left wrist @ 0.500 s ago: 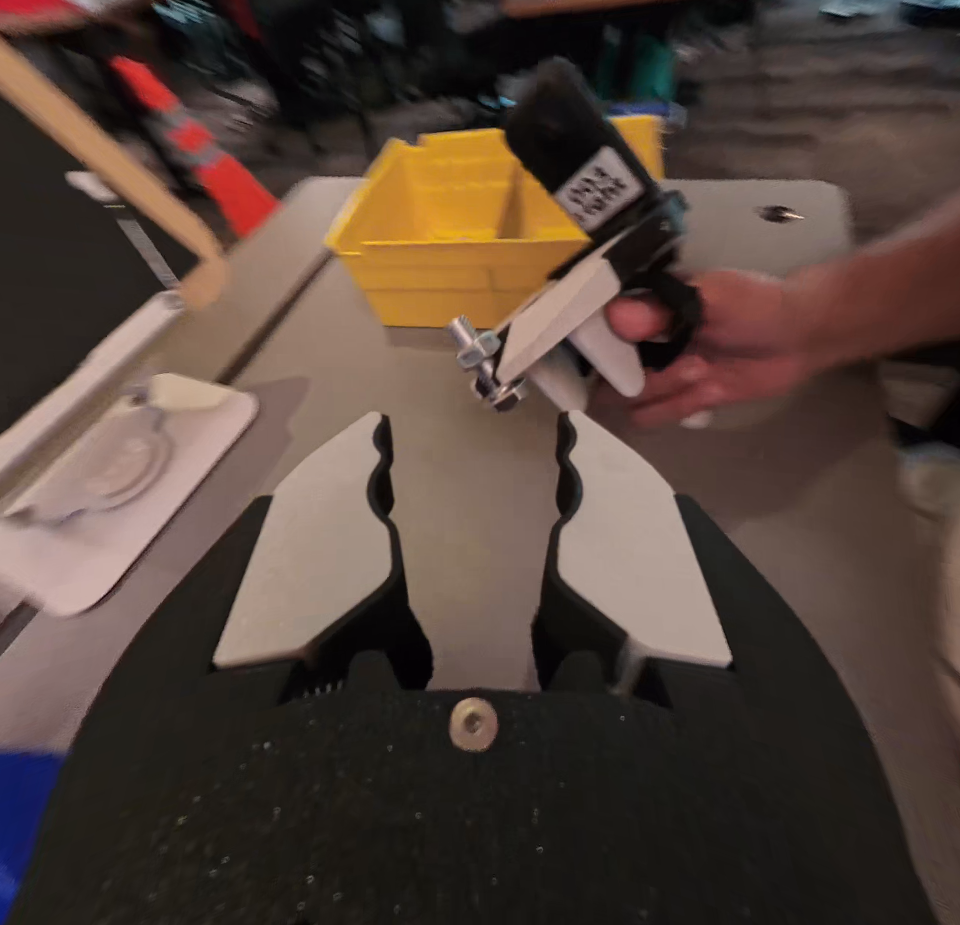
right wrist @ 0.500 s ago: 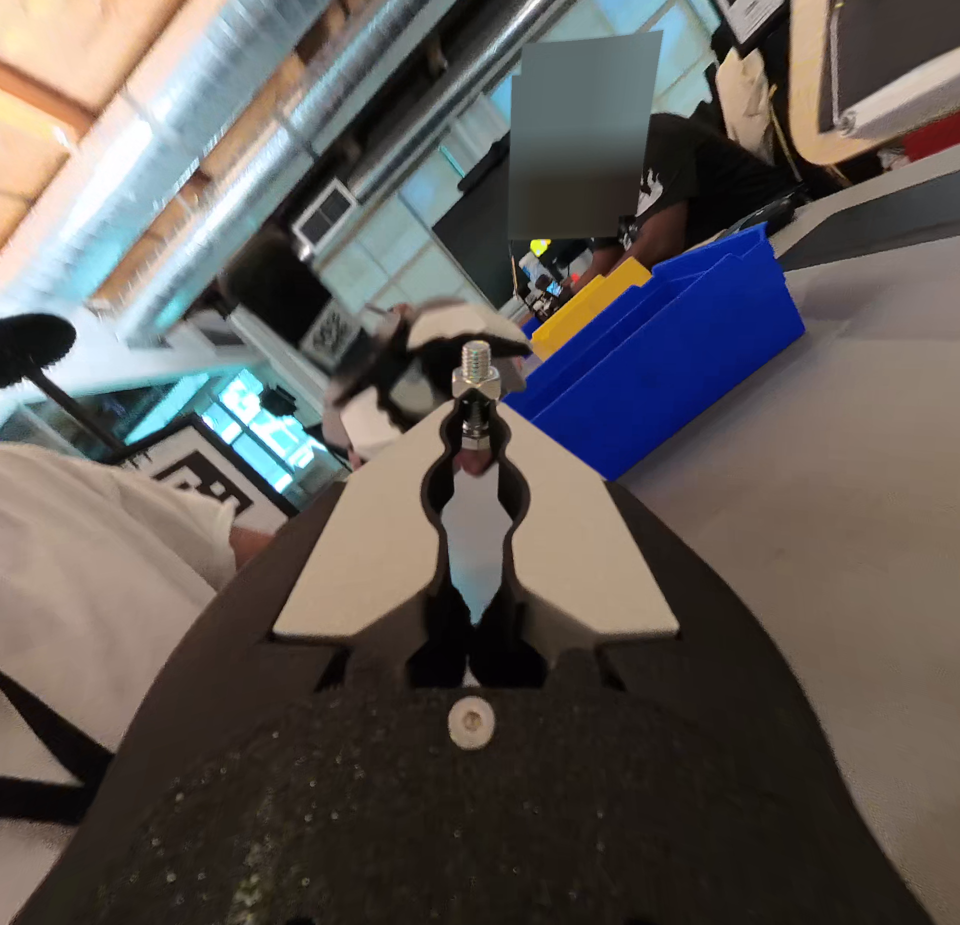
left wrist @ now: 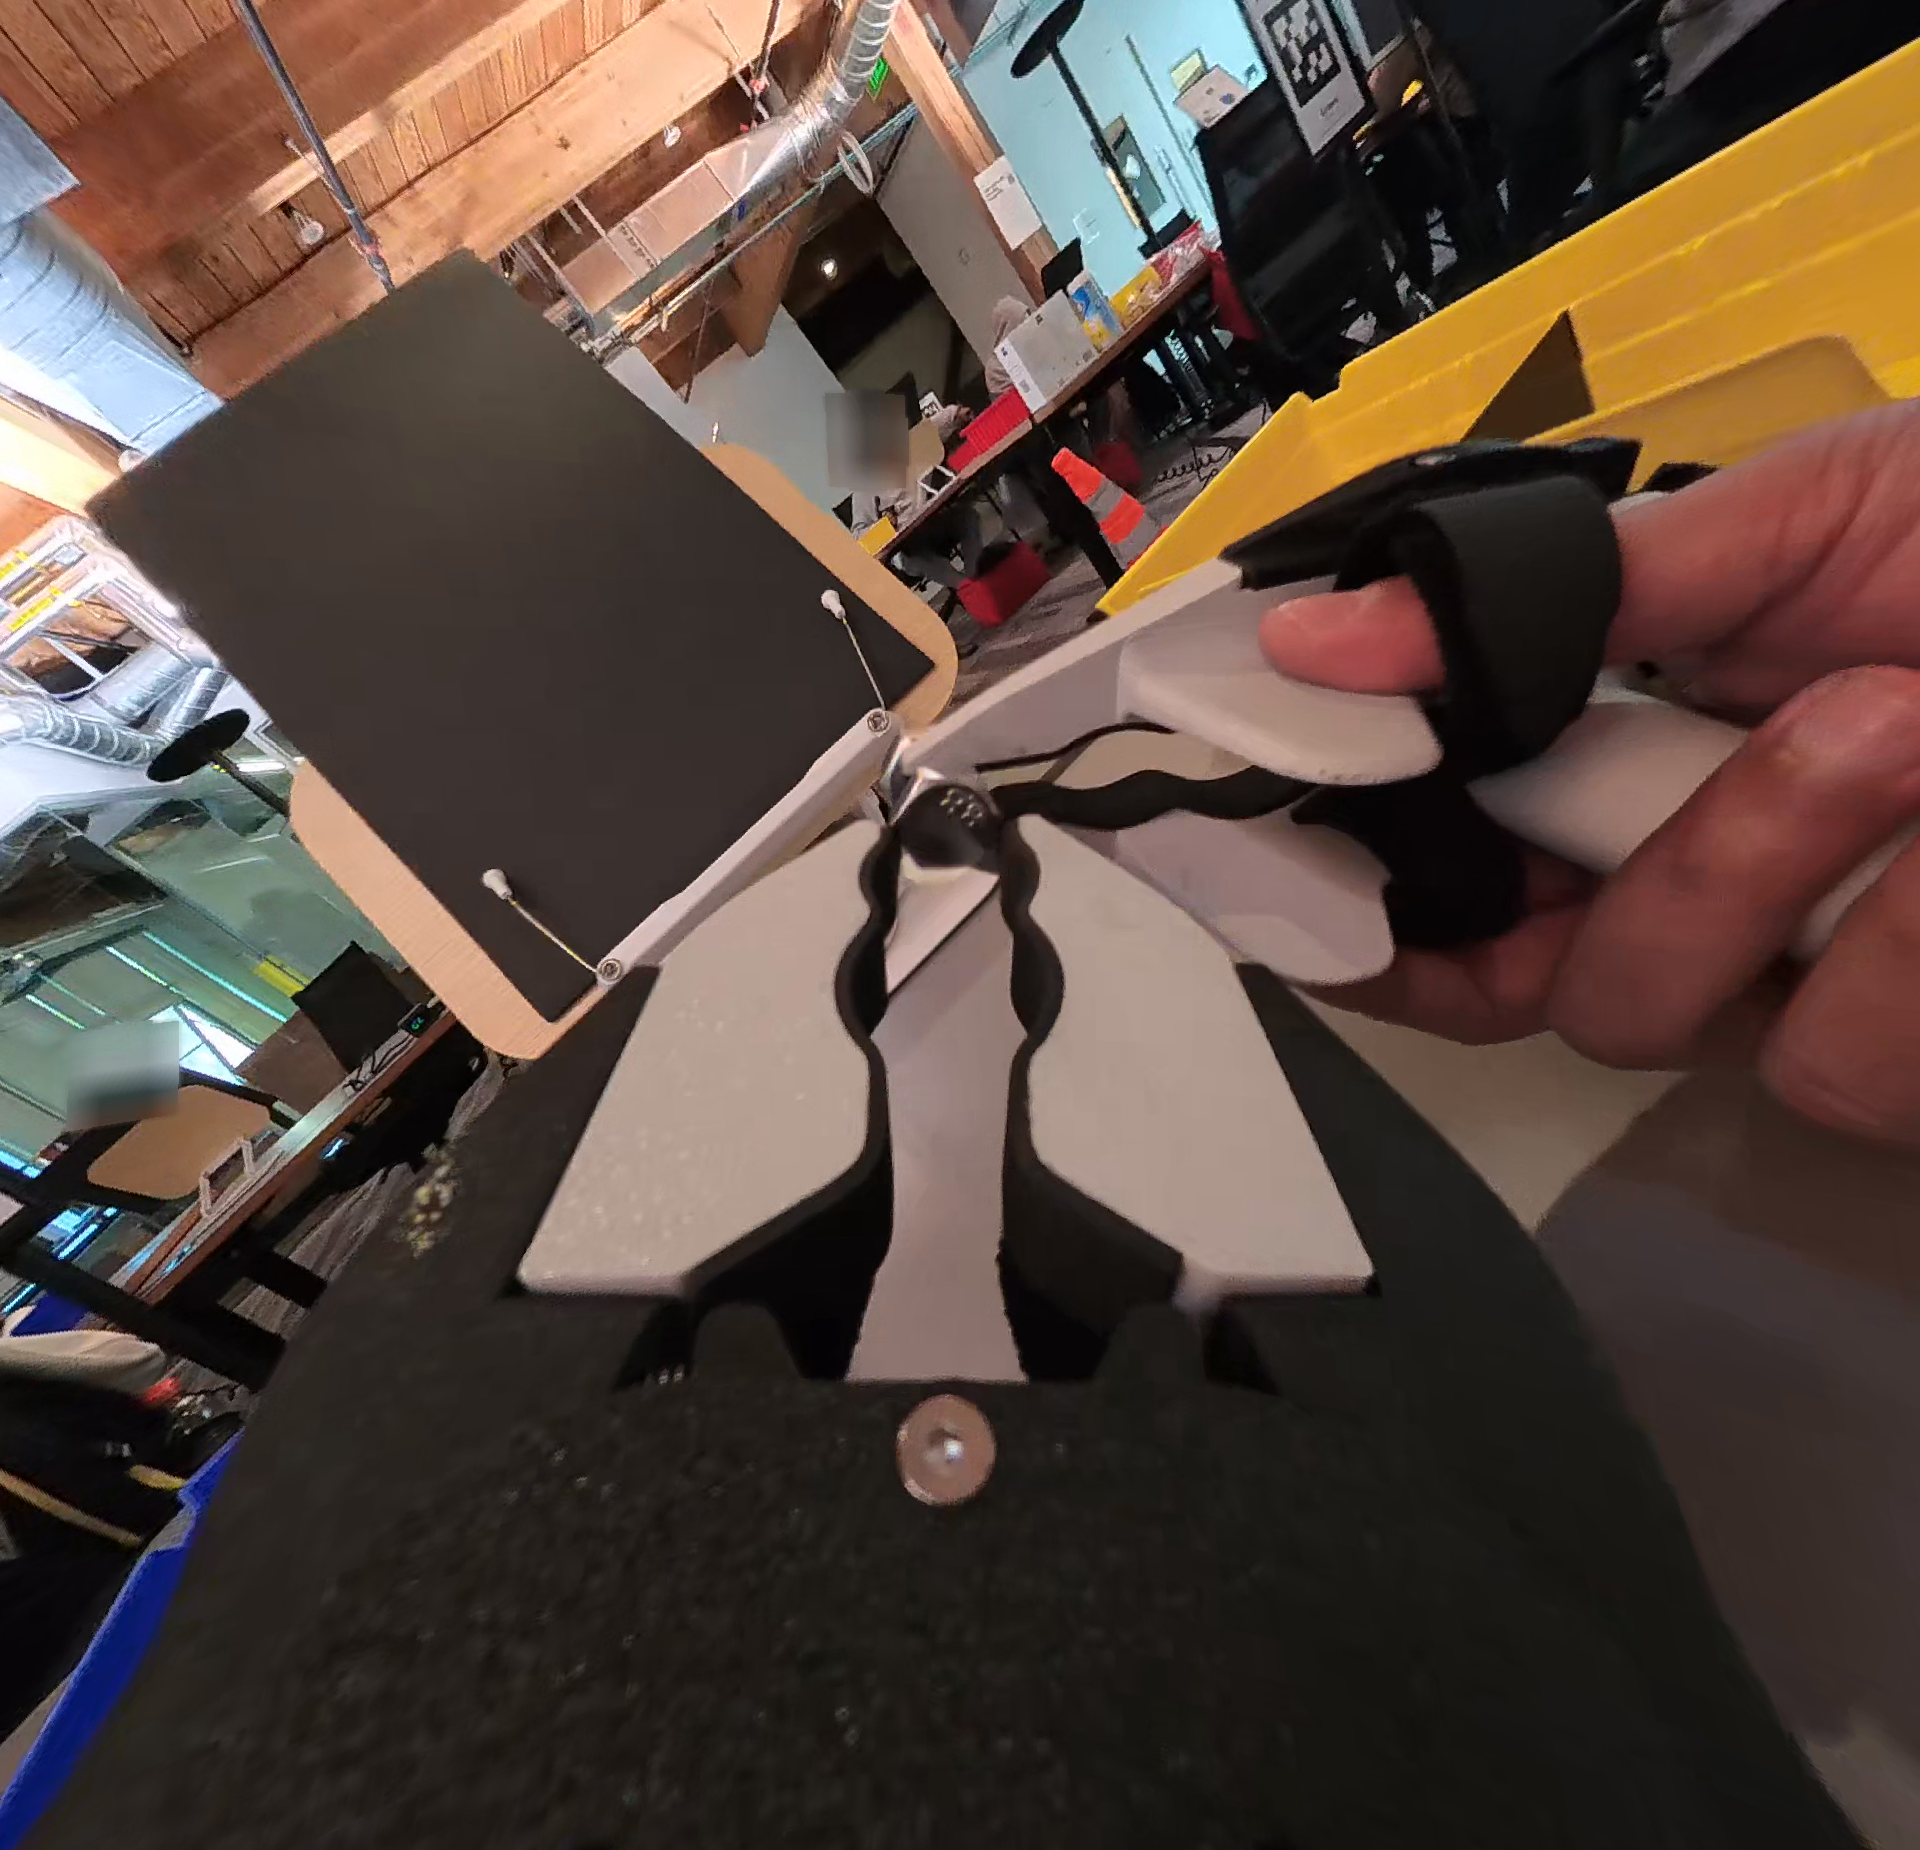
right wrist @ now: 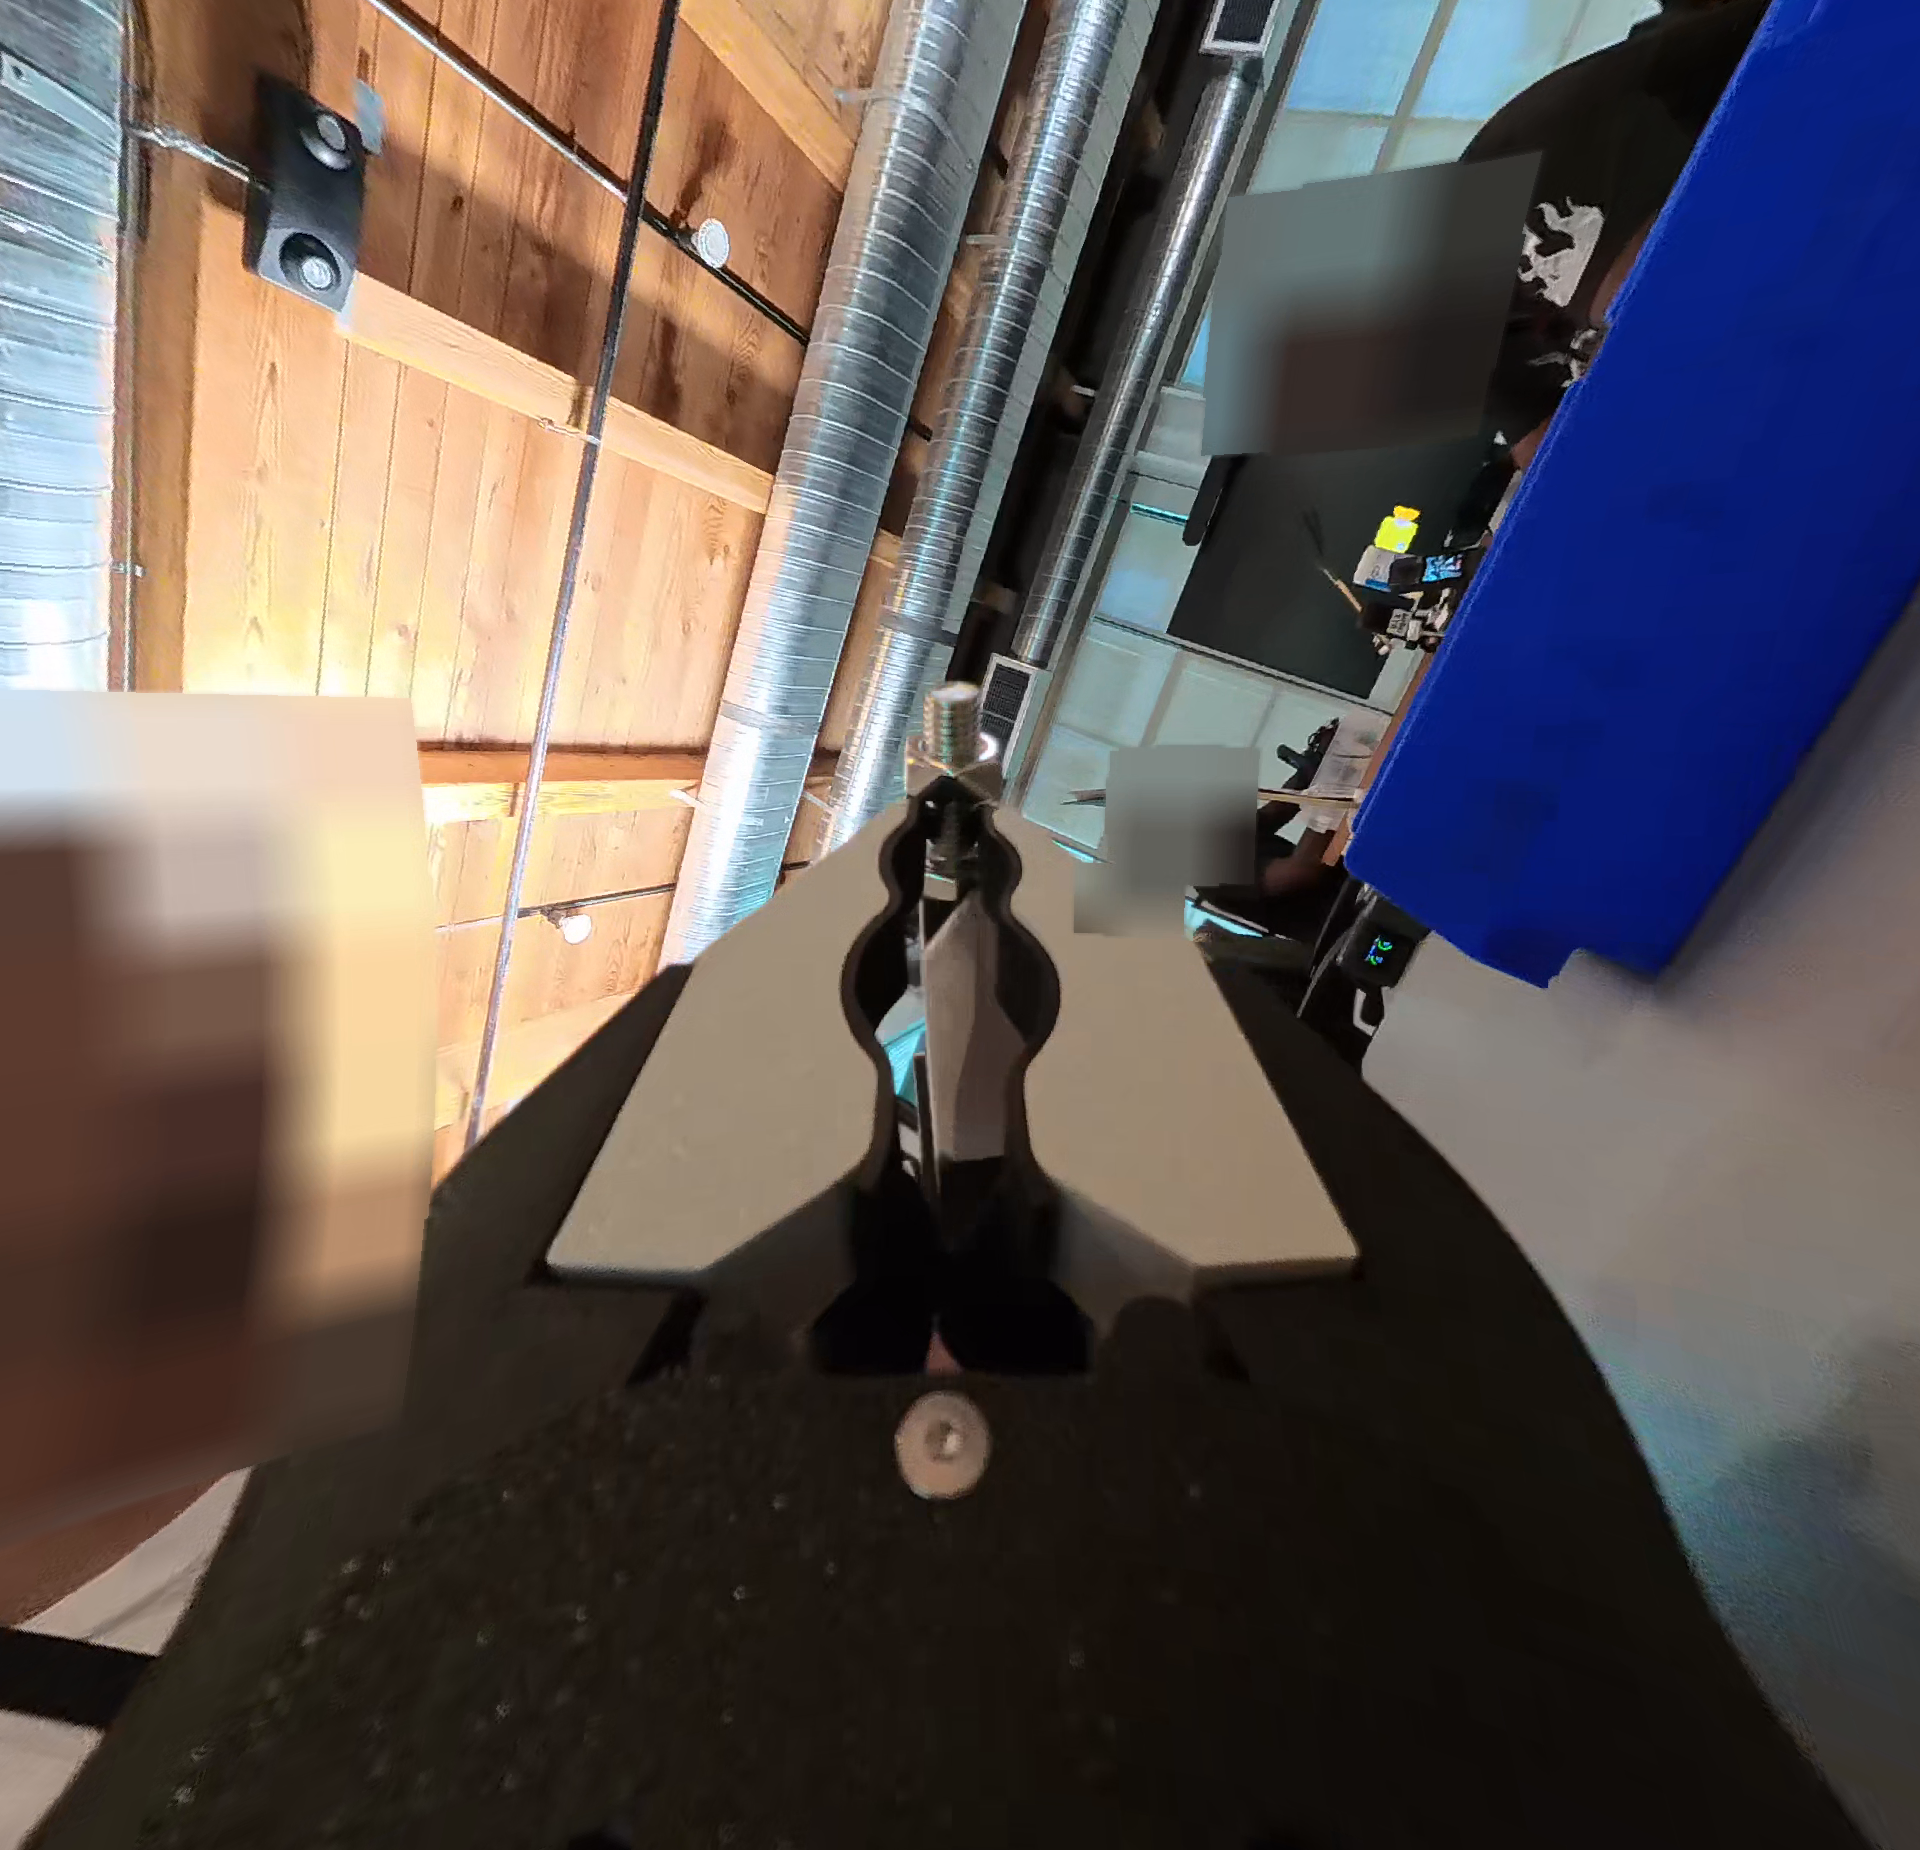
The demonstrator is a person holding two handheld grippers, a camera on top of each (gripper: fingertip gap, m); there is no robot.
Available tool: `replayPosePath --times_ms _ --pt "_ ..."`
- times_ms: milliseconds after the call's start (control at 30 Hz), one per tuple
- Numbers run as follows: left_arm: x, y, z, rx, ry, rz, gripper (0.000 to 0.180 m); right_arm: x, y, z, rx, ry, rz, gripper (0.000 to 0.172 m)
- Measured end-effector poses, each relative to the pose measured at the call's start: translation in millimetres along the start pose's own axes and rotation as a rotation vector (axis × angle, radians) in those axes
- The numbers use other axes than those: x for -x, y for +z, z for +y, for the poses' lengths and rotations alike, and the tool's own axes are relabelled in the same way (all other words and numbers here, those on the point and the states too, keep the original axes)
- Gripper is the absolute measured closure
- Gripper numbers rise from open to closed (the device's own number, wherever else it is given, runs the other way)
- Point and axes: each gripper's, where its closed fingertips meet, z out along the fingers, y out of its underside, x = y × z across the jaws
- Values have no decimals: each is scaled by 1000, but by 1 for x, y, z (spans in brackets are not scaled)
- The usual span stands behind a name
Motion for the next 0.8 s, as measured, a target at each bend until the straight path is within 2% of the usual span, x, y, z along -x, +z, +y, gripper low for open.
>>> replayPosePath --times_ms 200,500,633,700,800 --pt "0 -5 -5 -12 -39 9 160 -2 1 4 -16 63 -40 163" --pt "-3 -7 -6 -30 -354 112 163 2 0 7 -79 29 -122 162" --pt "-4 -6 -4 -17 -389 159 163 -1 -2 5 -99 30 -118 163" --pt "-3 -6 -4 -31 -439 224 163 1 -1 6 -68 -19 -99 163" --pt "4 -11 -7 -86 -571 355 163 2 4 13 102 -163 -36 162"
